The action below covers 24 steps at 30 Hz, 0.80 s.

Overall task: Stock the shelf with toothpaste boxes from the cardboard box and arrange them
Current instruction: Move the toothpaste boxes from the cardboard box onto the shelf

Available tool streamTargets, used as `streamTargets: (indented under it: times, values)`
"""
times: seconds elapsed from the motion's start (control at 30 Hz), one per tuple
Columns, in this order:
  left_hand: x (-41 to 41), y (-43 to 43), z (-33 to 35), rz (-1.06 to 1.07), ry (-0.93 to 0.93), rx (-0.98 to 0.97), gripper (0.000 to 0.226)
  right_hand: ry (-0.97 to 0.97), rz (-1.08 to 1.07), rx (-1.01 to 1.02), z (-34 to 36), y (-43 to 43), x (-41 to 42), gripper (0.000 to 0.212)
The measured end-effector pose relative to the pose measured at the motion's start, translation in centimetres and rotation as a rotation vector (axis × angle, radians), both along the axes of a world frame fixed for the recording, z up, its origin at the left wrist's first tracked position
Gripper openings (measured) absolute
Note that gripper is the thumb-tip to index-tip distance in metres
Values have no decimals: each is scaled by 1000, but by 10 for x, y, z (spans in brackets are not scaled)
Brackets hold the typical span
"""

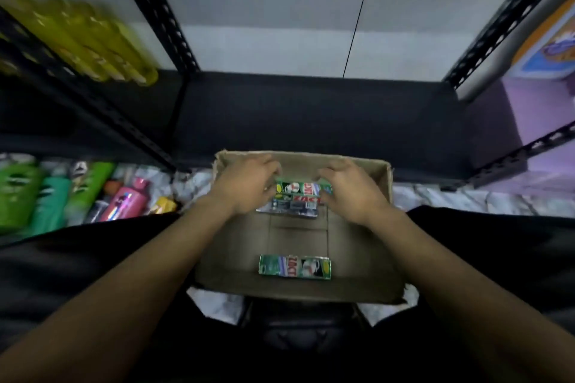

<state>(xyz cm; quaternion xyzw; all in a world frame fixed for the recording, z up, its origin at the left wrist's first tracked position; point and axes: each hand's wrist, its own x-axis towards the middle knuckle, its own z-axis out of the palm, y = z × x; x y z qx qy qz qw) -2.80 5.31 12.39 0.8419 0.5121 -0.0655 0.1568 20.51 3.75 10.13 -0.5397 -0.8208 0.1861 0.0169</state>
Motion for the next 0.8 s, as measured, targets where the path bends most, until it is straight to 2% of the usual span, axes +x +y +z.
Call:
streamTargets:
  times: [0.1, 0.23, 0.4, 0.53, 0.6, 0.7, 0.8]
  values:
    - [0, -12, -59, 9, 66, -155, 31, -36, 2, -171, -41, -7, 6, 37]
    - [4, -34, -133, 42, 114, -413, 42, -93, 17, -368, -81, -14, 16, 38]
    - [10, -60, -195, 93, 156, -709, 63, -114, -13, -458, -112, -8, 31, 42]
    - [0, -73, -212, 208, 106, -888, 64, -106, -42, -481, -135, -1, 33, 47]
    - [-5, -80, -214, 229, 78, -923, 60, -119, -59, -495, -148, 5, 33, 53]
    - [-8, -88, -213, 248, 18, -871, 57, -155, -54, -468, -167, 15, 32, 63]
    - [-10, -91, -209, 271, -9, -834, 53, -120, -156, -434, -179, 20, 23, 75]
